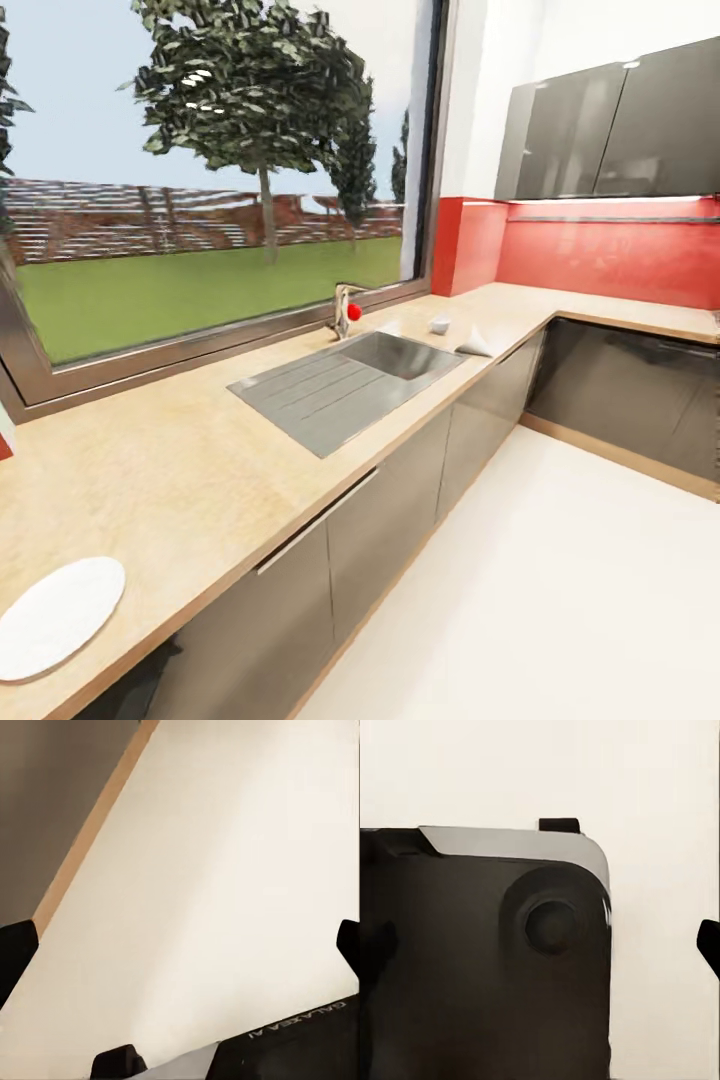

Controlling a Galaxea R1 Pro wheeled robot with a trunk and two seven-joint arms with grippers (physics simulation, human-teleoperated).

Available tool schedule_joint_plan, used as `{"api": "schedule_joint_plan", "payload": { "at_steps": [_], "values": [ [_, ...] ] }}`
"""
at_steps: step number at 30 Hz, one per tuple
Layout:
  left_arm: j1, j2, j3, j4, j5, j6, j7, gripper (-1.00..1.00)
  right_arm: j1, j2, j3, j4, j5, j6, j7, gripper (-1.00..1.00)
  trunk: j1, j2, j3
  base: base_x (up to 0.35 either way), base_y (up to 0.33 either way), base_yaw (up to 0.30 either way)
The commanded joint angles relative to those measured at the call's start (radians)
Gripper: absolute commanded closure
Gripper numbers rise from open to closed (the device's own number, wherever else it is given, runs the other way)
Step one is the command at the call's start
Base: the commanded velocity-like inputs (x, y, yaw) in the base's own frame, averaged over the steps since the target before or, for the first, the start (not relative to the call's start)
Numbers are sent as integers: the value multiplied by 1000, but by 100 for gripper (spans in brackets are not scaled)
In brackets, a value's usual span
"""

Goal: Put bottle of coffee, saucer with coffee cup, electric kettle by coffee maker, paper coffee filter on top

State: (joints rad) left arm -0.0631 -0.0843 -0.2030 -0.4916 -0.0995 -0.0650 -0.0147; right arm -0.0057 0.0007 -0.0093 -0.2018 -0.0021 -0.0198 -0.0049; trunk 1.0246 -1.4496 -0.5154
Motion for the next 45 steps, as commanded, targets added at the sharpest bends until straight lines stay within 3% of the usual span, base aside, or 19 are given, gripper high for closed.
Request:
{"api": "schedule_joint_plan", "payload": {
  "at_steps": [1,5,7,10,13,19,24,36,42,43,45],
  "values": [
    [-23,-8,-30,-10,-10,4,-1,-100,-1,-7,-3,-19,-1,-2,-1,-100,0,0,-2,281,-154,-216],
    [-115,-47,-108,-26,-7,64,-11,-100,-2,-26,-34,-99,-2,1,-1,-100,0,0,-6,282,-150,-204],
    [-148,-64,-118,-28,-7,85,-35,-100,-2,-29,-66,-120,-3,1,-1,-100,0,0,-7,282,-148,-157],
    [-211,-84,-126,-37,-6,104,-110,-100,-2,-31,-150,-176,-2,1,0,-100,0,0,-7,282,-149,-60],
    [-245,-89,-128,-73,-4,109,-155,-100,-2,-31,-177,-198,-1,-2,5,-100,0,0,-8,282,-170,-15],
    [-220,-70,-129,-57,0,99,-151,-100,-3,-16,-178,-194,-5,-10,2,-100,0,0,-8,47,-32,-1],
    [-240,-58,-131,-86,5,119,-158,-100,-4,-19,-180,-193,-7,-7,3,-100,0,0,-8,0,0,0],
    [-286,-90,-141,-153,10,186,-192,-100,-4,-23,-181,-179,-7,-11,0,-100,0,0,-8,0,0,0],
    [-321,-90,-142,-187,42,220,-226,-100,-4,-40,-181,-179,-6,-12,0,-100,0,0,-8,0,0,0],
    [-547,-90,-142,-608,221,673,-368,-100,-4,-40,-181,-179,-6,-12,0,-100,0,0,-8,0,0,0],
    [-611,-90,-140,-608,271,702,-371,-100,-4,-40,-180,-179,-5,-12,0,-100,0,0,-8,0,0,0]
  ]
}}
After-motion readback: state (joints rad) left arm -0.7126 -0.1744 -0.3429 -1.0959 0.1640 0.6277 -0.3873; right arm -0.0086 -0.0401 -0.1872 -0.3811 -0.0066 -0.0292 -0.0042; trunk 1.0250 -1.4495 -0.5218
